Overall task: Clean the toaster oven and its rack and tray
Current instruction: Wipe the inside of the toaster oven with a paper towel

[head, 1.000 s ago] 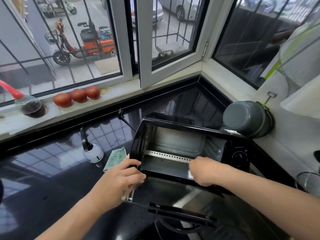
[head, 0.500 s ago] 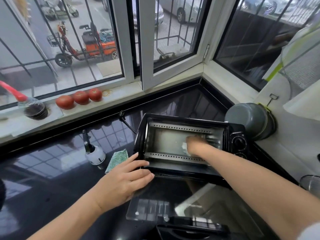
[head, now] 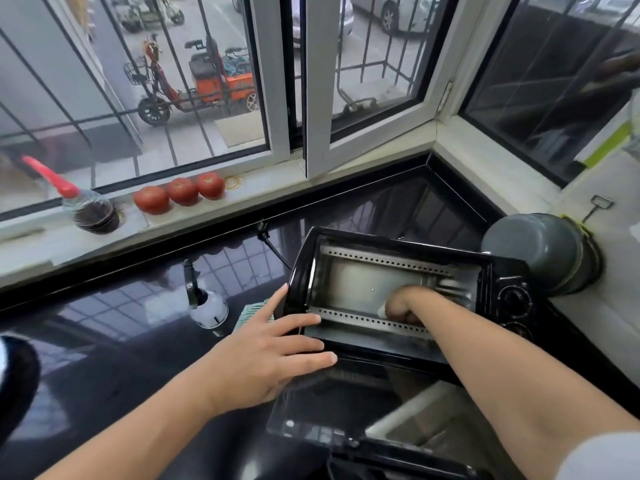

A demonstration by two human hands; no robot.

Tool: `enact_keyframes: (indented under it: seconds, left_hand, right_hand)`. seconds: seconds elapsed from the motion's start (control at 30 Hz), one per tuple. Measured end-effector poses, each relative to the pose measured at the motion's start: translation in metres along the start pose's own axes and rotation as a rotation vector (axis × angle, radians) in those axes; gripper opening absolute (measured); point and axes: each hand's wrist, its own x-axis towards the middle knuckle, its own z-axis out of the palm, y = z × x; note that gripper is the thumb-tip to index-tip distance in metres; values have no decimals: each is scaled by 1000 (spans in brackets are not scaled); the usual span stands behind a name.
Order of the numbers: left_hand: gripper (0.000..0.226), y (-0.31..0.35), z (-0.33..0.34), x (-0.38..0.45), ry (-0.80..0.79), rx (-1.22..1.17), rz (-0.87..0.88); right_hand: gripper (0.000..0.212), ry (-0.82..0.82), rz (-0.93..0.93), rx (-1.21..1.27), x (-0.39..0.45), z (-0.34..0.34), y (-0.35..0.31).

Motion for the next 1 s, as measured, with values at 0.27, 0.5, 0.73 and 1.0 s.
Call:
enact_keyframes:
  seconds: [0.27, 0.5, 0.73, 1.0]
  left_hand:
    - [62, -22, -1, 37, -242, 149, 176]
    - [98, -21, -4, 47, -254, 156, 340]
    - [93, -16, 0, 42, -242, 183, 308]
    - [88, -14, 3, 39, -248, 152, 289]
  right_hand:
    - [45, -74, -11, 65, -3, -4, -8]
    - [41, 68, -75, -117, 3, 8, -24]
    - [38, 62, -79, -92, 11, 12, -9]
    - [43, 36, -165, -54, 7, 3, -42]
